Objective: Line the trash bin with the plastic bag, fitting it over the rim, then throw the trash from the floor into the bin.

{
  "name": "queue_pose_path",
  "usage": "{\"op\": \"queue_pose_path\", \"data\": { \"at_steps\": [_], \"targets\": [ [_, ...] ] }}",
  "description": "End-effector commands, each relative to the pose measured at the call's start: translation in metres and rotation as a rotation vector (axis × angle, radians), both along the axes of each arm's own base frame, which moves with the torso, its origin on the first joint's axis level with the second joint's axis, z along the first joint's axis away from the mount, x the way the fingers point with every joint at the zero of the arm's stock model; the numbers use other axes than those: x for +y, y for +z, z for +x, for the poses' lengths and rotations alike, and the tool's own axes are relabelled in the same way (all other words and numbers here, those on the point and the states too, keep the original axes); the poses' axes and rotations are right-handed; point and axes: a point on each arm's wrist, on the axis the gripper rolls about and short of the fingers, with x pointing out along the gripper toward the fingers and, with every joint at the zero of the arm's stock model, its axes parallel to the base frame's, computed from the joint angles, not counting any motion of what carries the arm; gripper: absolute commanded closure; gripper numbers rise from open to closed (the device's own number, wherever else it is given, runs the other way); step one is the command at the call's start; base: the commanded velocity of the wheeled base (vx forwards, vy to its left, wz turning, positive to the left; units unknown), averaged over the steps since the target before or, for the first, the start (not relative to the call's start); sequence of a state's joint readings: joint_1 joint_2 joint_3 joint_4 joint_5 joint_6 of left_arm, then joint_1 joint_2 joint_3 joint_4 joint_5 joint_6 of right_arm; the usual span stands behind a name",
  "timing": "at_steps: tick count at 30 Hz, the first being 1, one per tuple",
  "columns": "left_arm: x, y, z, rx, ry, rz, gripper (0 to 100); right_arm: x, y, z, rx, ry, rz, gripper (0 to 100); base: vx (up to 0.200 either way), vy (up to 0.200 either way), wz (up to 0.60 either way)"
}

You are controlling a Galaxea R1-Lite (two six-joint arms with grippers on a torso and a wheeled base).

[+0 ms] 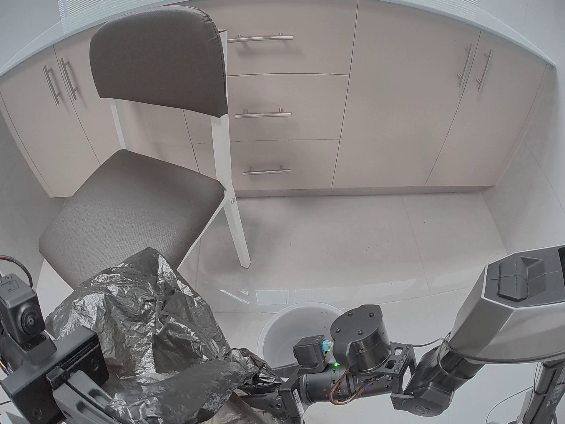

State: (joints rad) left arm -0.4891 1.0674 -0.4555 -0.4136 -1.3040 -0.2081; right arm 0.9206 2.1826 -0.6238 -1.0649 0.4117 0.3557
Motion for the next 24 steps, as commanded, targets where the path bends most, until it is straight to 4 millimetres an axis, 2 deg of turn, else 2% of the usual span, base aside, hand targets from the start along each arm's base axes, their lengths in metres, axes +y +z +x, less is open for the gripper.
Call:
{"op": "queue_pose_path", "data": {
  "at_steps": [1,7,11,15,16,17,18,19,24],
  "targets": [
    [0.000,0.000,0.000,0.000,0.000,0.000,100,-0.002,0.001,0.003,-0.012,-0.031,0.000,100,0.000,0.000,0.00],
    [0.001,-0.001,-0.001,0.000,0.000,0.000,100,-0.007,0.014,0.004,-0.014,-0.058,0.026,100,0.000,0.000,0.00],
    [0.000,-0.001,-0.001,0.003,0.000,0.001,100,-0.021,0.035,0.006,-0.051,-0.137,0.058,100,0.000,0.000,0.00],
    [-0.001,-0.005,0.003,0.021,0.009,0.014,100,-0.046,0.060,0.005,-0.097,-0.215,0.092,100,0.000,0.000,0.00],
    [-0.002,-0.005,0.003,0.022,0.009,0.015,100,-0.047,0.061,0.005,-0.099,-0.217,0.094,100,0.000,0.000,0.00],
    [-0.004,-0.009,0.007,0.040,0.012,0.026,100,-0.060,0.074,0.003,-0.119,-0.243,0.118,100,0.000,0.000,0.00],
    [-0.004,-0.009,0.007,0.040,0.012,0.026,100,-0.060,0.074,0.003,-0.119,-0.243,0.118,100,0.000,0.000,0.00],
    [-0.006,-0.012,0.013,0.062,0.016,0.039,100,-0.072,0.087,0.000,-0.142,-0.266,0.144,100,0.000,0.000,0.00],
    [-0.016,-0.024,0.032,0.102,0.100,0.087,100,-0.096,0.130,-0.011,-0.194,-0.302,0.199,100,0.000,0.000,0.00]
  ]
}}
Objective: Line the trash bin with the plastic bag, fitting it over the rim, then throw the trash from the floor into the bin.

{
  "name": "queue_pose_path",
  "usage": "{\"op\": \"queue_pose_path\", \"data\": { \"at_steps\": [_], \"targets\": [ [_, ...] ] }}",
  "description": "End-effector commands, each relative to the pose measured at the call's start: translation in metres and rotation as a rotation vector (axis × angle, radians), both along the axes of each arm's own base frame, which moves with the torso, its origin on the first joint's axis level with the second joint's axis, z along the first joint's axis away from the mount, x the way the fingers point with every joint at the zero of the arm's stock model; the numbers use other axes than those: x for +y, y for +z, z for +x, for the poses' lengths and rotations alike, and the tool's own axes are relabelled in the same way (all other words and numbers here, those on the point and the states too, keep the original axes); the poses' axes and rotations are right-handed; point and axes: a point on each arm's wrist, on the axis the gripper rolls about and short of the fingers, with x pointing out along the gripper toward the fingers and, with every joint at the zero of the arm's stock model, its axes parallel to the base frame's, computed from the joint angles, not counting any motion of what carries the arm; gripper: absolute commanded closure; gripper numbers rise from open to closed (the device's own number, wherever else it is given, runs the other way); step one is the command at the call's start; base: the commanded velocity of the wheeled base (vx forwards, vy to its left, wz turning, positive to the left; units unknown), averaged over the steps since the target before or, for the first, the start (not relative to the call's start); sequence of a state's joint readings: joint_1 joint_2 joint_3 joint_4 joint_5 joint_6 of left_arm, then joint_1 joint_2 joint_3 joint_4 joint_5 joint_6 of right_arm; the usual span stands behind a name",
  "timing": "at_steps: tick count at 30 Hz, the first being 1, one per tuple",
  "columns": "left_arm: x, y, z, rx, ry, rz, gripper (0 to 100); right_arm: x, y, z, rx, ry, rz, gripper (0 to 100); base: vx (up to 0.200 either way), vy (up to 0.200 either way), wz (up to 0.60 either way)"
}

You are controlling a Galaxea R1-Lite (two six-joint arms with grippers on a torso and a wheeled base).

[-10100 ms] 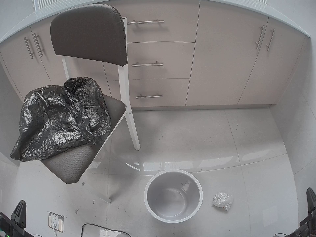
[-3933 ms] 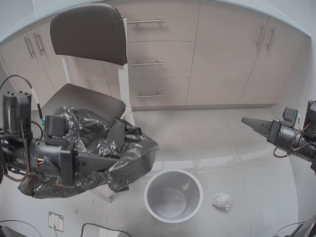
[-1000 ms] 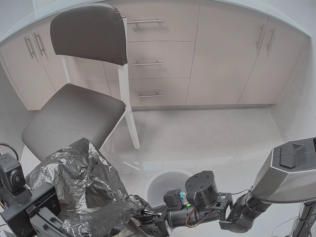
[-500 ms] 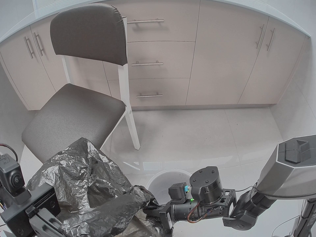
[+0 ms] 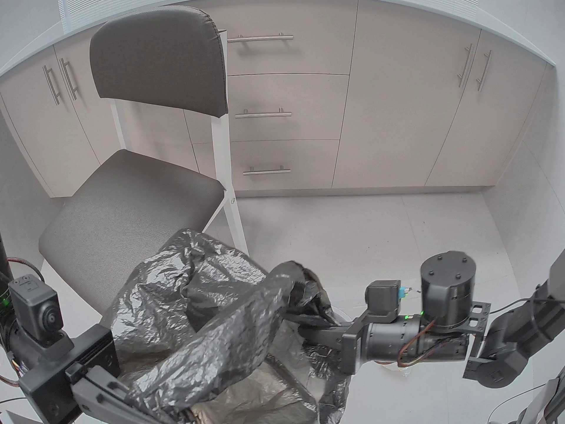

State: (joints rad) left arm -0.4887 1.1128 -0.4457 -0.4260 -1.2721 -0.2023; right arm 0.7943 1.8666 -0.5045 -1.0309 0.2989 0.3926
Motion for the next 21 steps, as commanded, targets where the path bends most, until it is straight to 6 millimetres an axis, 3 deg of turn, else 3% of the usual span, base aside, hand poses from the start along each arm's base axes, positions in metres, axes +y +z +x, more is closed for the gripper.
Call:
{"op": "queue_pose_path", "data": {
  "at_steps": [1,5,9,14,21],
  "targets": [
    [-0.013,-0.020,0.027,0.075,0.096,0.074,100,-0.038,0.063,-0.017,-0.089,-0.060,0.082,100,0.000,0.000,0.00],
    [-0.024,-0.034,0.047,0.077,0.258,0.139,100,-0.054,0.103,-0.035,-0.056,-0.057,0.056,100,0.000,0.000,0.00],
    [-0.030,-0.042,0.058,0.094,0.290,0.160,100,-0.064,0.125,-0.052,-0.052,-0.039,0.050,100,0.000,0.000,0.00],
    [-0.036,-0.056,0.069,0.147,0.295,0.203,100,-0.069,0.137,-0.060,-0.093,-0.073,0.072,100,0.000,0.000,0.00],
    [-0.054,-0.080,0.087,0.186,0.409,0.321,100,-0.064,0.134,-0.061,-0.093,-0.088,0.055,100,0.000,0.000,0.00]
  ]
}}
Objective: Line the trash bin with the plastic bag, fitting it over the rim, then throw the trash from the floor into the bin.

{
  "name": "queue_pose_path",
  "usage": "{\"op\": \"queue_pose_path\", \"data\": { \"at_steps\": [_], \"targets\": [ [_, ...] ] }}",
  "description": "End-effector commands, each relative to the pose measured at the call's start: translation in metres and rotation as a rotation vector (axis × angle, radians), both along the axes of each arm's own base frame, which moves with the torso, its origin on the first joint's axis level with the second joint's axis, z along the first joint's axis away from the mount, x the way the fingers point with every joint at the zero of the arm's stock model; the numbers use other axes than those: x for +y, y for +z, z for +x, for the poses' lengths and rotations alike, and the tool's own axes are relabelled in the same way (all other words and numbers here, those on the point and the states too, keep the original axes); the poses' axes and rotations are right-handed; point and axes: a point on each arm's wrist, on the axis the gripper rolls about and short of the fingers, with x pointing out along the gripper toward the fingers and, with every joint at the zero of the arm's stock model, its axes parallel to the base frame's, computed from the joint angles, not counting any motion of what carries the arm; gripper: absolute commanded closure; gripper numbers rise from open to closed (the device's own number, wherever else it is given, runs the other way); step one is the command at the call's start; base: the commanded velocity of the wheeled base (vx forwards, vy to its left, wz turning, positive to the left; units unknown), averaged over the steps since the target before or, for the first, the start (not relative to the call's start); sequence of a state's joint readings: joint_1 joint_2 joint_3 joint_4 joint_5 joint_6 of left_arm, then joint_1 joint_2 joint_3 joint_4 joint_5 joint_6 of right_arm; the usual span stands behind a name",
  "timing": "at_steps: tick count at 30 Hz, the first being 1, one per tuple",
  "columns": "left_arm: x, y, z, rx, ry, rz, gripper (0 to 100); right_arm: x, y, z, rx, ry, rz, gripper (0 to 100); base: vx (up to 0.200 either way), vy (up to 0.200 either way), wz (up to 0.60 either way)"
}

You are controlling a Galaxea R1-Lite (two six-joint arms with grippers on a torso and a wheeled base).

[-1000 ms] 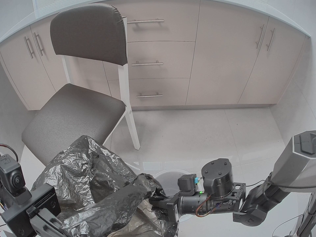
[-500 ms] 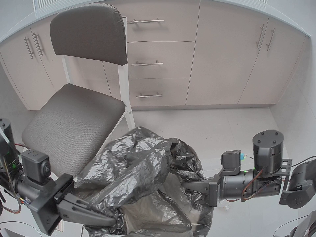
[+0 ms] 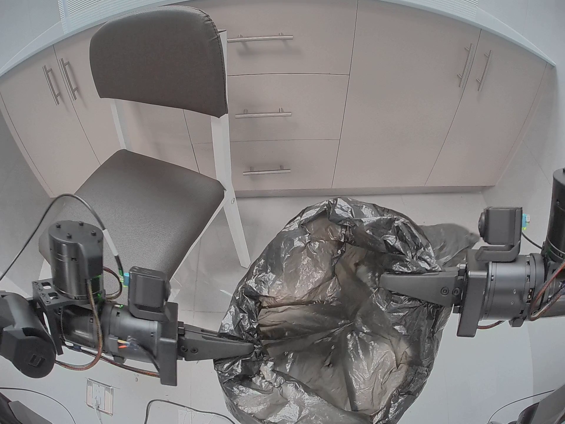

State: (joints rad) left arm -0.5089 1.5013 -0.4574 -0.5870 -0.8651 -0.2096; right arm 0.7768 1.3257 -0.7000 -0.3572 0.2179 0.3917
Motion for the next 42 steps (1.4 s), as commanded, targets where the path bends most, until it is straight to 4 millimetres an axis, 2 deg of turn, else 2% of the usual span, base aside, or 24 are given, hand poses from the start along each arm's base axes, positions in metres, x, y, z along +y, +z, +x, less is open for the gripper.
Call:
{"op": "queue_pose_path", "data": {
  "at_steps": [1,4,11,13,19,26,38,42],
  "targets": [
    [-0.016,-0.026,0.016,0.068,0.054,0.093,100,-0.002,0.010,-0.008,-0.031,0.009,0.026,100,0.000,0.000,0.00],
    [-0.020,-0.028,0.015,0.056,0.065,0.103,100,0.000,0.008,-0.007,-0.025,0.012,0.019,100,0.000,0.000,0.00],
    [-0.025,-0.038,0.018,0.077,0.053,0.119,100,0.017,-0.017,0.007,0.047,0.026,-0.052,100,0.000,0.000,0.00],
    [-0.027,-0.046,0.021,0.101,0.052,0.134,100,0.027,-0.032,0.015,0.093,0.027,-0.096,100,0.000,0.000,0.00],
    [-0.027,-0.049,0.022,0.099,0.053,0.134,100,0.034,-0.045,0.020,0.139,0.044,-0.123,100,0.000,0.000,0.00],
    [-0.027,-0.055,0.023,0.107,0.049,0.146,100,0.047,-0.071,0.032,0.194,0.059,-0.142,100,0.000,0.000,0.00],
    [-0.027,-0.101,0.050,0.149,0.108,0.171,100,0.068,-0.136,0.062,0.254,0.036,-0.205,100,0.000,0.000,0.00],
    [-0.022,-0.109,0.056,0.150,0.135,0.168,100,0.072,-0.153,0.066,0.261,0.035,-0.209,100,0.000,0.000,0.00]
  ]
}}
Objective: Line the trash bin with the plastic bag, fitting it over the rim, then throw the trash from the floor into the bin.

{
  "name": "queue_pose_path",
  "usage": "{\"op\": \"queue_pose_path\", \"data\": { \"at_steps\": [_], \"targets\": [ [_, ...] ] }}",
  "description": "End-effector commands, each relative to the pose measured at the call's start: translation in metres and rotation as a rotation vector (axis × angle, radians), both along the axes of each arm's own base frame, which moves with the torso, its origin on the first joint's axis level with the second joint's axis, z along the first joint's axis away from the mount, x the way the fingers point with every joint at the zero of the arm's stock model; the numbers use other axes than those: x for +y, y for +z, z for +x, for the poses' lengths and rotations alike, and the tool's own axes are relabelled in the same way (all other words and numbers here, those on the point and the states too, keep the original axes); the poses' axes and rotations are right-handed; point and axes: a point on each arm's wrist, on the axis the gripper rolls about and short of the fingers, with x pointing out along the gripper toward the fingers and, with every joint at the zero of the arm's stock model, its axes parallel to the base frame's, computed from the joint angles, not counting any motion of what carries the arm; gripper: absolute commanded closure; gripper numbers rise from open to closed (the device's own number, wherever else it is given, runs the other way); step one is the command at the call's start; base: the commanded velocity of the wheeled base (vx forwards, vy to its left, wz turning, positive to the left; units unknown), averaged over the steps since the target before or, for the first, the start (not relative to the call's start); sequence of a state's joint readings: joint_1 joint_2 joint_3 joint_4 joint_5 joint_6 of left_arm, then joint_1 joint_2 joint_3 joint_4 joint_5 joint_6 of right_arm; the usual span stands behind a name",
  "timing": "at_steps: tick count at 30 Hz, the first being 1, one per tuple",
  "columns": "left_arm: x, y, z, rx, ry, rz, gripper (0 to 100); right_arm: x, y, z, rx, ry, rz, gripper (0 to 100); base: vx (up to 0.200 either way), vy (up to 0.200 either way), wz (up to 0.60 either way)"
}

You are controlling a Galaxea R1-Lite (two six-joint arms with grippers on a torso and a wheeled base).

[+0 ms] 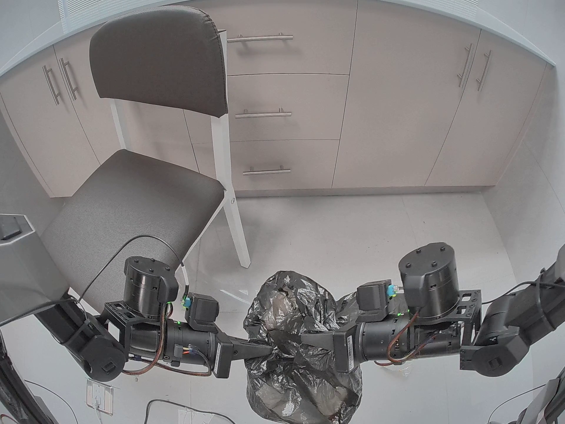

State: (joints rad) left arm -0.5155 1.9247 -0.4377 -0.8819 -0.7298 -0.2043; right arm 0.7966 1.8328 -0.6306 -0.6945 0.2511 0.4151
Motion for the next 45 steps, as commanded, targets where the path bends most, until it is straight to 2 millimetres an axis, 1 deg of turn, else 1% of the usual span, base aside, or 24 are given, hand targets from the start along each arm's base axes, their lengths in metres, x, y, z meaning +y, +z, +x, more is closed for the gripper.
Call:
{"op": "queue_pose_path", "data": {
  "at_steps": [1,7,13,17,21,22,26,31,36,39,45],
  "targets": [
    [0.005,-0.025,0.008,0.066,0.032,0.036,100,0.006,-0.038,0.008,0.062,-0.006,-0.059,100,0.000,0.000,0.00],
    [0.009,-0.039,0.012,0.101,0.050,0.057,100,0.011,-0.061,0.013,0.045,-0.007,-0.039,100,0.000,0.000,0.00],
    [0.023,-0.044,0.017,0.111,0.104,0.059,100,0.016,-0.073,0.013,0.053,-0.010,-0.037,100,0.000,0.000,0.00],
    [0.024,-0.049,0.020,0.111,0.112,0.058,100,0.018,-0.079,0.014,0.056,-0.014,-0.040,100,0.000,0.000,0.00],
    [0.026,-0.052,0.022,0.103,0.115,0.064,100,0.018,-0.080,0.015,0.053,-0.023,-0.045,100,0.000,0.000,0.00],
    [0.029,-0.058,0.025,0.085,0.107,0.080,100,0.019,-0.086,0.017,0.046,-0.054,-0.067,100,0.000,0.000,0.00],
    [0.028,-0.064,0.025,0.093,0.103,0.089,100,0.023,-0.096,0.022,0.020,-0.083,-0.064,100,0.000,0.000,0.00],
    [0.028,-0.071,0.027,0.099,0.102,0.092,100,0.026,-0.101,0.020,0.017,-0.079,-0.066,100,0.000,0.000,0.00],
    [0.028,-0.082,0.032,0.087,0.123,0.099,100,0.034,-0.109,0.020,-0.025,-0.135,-0.091,100,0.000,0.000,0.00],
    [0.028,-0.085,0.035,0.090,0.133,0.107,100,0.038,-0.111,0.015,-0.023,-0.123,-0.106,100,0.000,0.000,0.00],
    [0.027,-0.090,0.036,0.103,0.134,0.112,100,0.039,-0.115,0.012,-0.006,-0.111,-0.136,100,0.000,0.000,0.00]
  ]
}}
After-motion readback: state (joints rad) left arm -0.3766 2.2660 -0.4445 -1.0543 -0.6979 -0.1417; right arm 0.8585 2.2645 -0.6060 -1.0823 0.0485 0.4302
